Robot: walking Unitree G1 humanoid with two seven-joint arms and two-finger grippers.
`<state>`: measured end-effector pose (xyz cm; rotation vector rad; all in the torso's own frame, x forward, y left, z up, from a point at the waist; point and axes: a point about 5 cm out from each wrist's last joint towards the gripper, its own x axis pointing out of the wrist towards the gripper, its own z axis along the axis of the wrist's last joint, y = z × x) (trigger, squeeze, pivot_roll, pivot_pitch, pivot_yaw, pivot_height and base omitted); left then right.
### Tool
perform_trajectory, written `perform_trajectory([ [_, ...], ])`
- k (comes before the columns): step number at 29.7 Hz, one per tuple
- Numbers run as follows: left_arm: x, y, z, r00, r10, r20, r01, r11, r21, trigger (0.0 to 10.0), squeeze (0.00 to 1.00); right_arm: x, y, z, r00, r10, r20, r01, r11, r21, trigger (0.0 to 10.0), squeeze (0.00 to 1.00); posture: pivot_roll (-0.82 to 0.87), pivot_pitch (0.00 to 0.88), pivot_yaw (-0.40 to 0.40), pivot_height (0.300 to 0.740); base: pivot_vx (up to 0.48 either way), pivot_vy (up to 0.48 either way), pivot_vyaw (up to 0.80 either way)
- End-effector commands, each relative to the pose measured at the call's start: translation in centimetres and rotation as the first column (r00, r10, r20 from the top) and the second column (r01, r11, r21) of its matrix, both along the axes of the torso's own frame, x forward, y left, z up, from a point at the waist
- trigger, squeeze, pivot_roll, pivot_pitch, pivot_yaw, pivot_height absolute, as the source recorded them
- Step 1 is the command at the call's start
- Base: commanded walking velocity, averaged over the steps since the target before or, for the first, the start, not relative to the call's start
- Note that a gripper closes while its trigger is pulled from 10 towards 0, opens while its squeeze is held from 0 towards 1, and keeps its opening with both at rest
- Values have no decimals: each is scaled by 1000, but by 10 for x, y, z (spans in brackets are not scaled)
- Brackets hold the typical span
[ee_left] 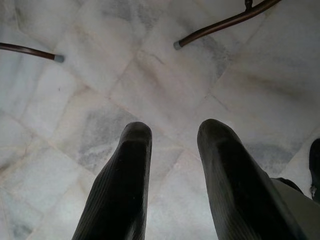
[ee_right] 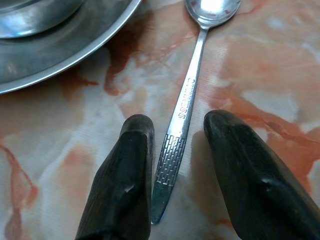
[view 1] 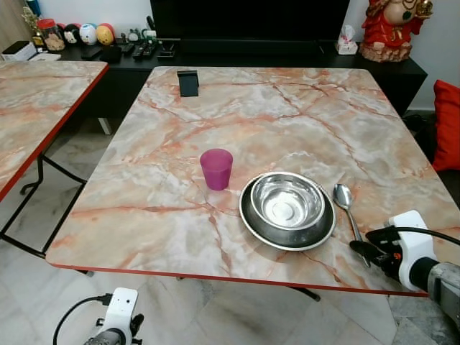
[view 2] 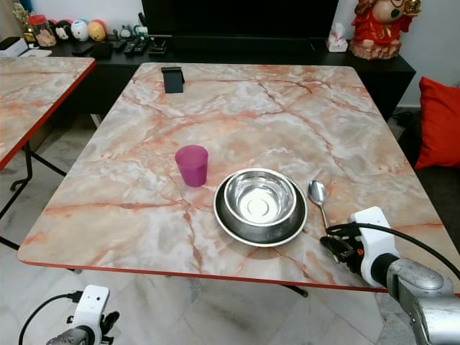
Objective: Setting the table
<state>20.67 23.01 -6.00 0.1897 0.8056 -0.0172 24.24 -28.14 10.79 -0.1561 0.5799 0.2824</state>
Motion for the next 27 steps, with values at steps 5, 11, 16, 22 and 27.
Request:
perform_trajectory([
  [5, -3, 5, -1, 1000, -12, -16, 12, 1000, 25, 10000, 0, 1, -7, 10, 997, -49, 64, 51, 999, -18, 10000, 0, -16, 34, 23, 740, 0, 0, 0],
  [11, -3, 4, -1, 1000, -18, -16, 18, 1000, 25, 10000, 0, 0, -13, 13, 993, -89, 82, 92, 995, -35, 10000, 0, -20, 29, 26, 740, 0, 0, 0],
  [16, -1, 3, 0, 1000, -19, -11, 19, 1000, 25, 10000, 0, -1, -13, 11, 994, -87, 69, 90, 995, -35, 10000, 0, -20, 28, 24, 740, 0, 0, 0],
  [22, -1, 2, 0, 1000, -17, -9, 18, 1000, 24, 10000, 0, -5, -16, 6, 996, -86, 36, 88, 995, -56, 10000, 0, -21, 31, 22, 740, 0, 0, 0],
  [27, -1, 2, 0, 1000, -16, -9, 16, 1000, 23, 10000, 0, -7, -19, 5, 996, -85, 21, 87, 993, -83, 10000, 0, -22, 38, 21, 740, 0, 0, 0],
])
